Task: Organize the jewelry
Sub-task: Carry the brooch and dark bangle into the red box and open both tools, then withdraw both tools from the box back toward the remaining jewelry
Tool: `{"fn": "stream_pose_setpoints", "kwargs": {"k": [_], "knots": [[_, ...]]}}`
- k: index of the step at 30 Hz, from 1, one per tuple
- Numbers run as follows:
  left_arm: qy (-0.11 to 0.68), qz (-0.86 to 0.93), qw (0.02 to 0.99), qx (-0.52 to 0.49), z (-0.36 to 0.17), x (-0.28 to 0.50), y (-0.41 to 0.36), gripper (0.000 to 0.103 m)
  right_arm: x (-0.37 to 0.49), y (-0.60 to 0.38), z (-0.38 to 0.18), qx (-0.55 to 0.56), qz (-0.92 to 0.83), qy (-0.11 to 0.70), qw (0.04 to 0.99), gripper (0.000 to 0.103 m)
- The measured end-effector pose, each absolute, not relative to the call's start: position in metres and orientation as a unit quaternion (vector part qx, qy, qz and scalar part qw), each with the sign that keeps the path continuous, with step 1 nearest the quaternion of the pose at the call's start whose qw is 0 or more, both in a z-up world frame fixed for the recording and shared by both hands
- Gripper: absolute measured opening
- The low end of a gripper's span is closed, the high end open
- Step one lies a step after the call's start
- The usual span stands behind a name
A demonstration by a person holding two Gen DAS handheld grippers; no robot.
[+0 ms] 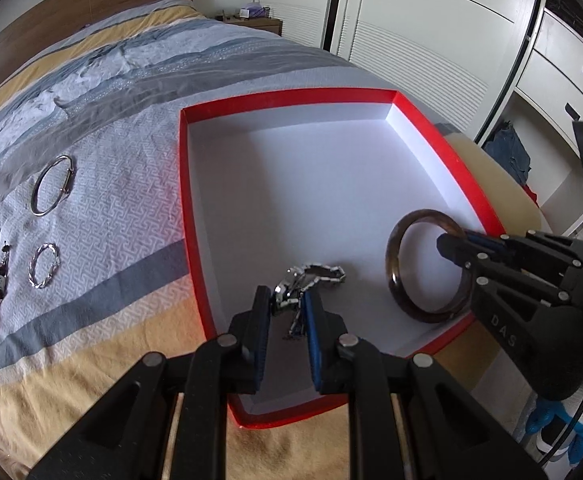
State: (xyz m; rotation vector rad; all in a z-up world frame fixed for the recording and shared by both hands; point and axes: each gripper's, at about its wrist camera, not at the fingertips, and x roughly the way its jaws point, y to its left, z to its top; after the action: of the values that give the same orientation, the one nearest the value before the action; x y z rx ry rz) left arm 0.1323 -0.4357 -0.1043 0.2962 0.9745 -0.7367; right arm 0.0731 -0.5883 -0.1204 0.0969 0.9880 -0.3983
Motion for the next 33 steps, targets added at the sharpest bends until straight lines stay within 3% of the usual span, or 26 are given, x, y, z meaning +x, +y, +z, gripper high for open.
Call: {"fn": "stream_pose_setpoints", "kwargs": {"k": [4,7,12,15,23,33], "knots": [[0.447,-0.349,0.81,0.148,-0.103,0.131,-0.436,0.017,0.073,-0.586,-0.121,0.04,-0.198,0.472,0.858,0.009],[0.443,-0.347,0.813,0.149,-0.098,0.132,-0.433,0.023,0.072,-0.586,-0.115,0.04,-0.199,0.47,0.859,0.016],[0.429,-0.359,0.818,0.138,-0.071,0.126,-0.417,0.025,0.055,-0.587,-0.088,0.048,-0.212,0.449,0.867,0.017],[0.417,-0.363,0.823,0.131,-0.049,0.116,-0.401,0.025,0.042,-0.582,-0.066,0.053,-0.216,0.434,0.873,0.023],[0.383,-0.327,0.857,0.112,0.011,0.09,-0.32,0.025,0.003,-0.529,-0.004,0.072,-0.195,0.39,0.897,0.039],[0.344,-0.258,0.898,0.094,0.078,0.051,-0.198,0.025,-0.032,-0.421,0.074,0.072,-0.12,0.336,0.931,0.045]]}}
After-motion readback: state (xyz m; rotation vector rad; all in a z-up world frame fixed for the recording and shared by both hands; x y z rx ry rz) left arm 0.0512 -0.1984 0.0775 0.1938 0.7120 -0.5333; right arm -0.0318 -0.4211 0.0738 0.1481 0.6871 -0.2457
